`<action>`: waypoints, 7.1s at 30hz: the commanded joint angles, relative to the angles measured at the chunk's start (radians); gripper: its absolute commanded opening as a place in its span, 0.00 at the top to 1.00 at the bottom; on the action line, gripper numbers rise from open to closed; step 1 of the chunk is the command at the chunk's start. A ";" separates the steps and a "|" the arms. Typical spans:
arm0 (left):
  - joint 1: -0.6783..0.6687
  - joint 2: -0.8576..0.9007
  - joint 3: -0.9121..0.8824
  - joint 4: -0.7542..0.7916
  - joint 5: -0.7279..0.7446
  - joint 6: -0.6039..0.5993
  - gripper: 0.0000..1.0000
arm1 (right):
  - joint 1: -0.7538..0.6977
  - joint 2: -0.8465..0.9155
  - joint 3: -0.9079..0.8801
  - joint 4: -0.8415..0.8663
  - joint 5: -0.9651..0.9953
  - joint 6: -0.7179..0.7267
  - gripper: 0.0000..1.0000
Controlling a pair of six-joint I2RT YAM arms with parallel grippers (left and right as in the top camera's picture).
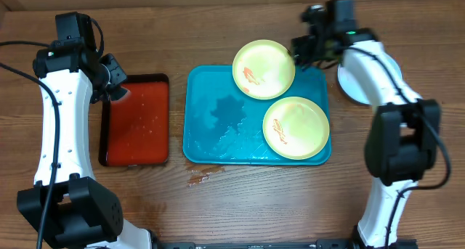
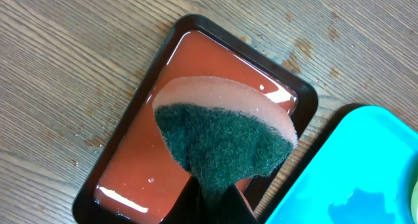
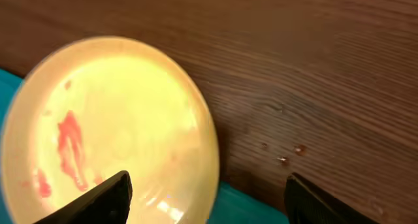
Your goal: Clean dirty plates on tray and stack at the side
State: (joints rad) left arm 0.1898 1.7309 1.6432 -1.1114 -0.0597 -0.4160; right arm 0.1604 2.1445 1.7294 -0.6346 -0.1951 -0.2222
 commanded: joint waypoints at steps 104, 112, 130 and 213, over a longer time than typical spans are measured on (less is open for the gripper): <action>-0.484 0.488 0.053 0.109 -0.211 -0.037 0.96 | 0.265 0.141 0.004 -0.245 -0.023 0.463 0.96; -0.476 0.484 0.214 0.042 -0.039 -0.037 0.96 | 0.265 0.141 0.004 -0.241 -0.023 0.463 0.96; -0.517 0.601 0.149 0.070 0.024 0.024 0.96 | 0.265 0.142 -0.008 -0.219 -0.023 0.463 0.96; -0.014 0.211 0.225 -0.154 0.008 -0.040 0.96 | -0.612 0.102 0.200 -0.472 -0.037 0.458 0.96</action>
State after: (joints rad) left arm 0.1768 1.9358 1.8706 -1.2694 -0.0628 -0.4461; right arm -0.4477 2.2166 1.9274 -1.1194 -0.1951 0.2062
